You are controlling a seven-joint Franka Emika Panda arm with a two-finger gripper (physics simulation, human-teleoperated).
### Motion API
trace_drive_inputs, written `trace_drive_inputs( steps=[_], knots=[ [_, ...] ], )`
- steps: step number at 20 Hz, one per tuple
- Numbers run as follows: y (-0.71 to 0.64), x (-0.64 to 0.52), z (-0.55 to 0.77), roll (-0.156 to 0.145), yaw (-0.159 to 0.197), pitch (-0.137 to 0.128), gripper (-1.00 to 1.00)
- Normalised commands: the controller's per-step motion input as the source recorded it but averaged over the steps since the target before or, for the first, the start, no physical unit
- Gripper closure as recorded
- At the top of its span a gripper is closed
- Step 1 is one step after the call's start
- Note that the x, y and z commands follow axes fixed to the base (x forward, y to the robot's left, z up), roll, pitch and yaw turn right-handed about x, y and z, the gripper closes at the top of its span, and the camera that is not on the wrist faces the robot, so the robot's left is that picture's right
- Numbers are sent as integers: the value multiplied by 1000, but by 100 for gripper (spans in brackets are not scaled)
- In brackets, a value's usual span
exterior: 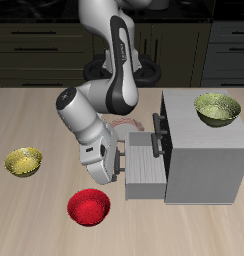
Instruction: Close the bottom drawer of the white cabinet and place the yellow bowl on the plate
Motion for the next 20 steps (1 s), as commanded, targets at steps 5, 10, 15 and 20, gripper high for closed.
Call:
trace_drive_inputs(
  steps=[5,10,15,20],
  knots=[
    [118,127,158,18,8,-21,-100],
    [131,139,144,19,13,-15,-100],
    [100,123,154,16,4,-44,-100],
    [196,171,51,27,12,-61,-100]
  ],
)
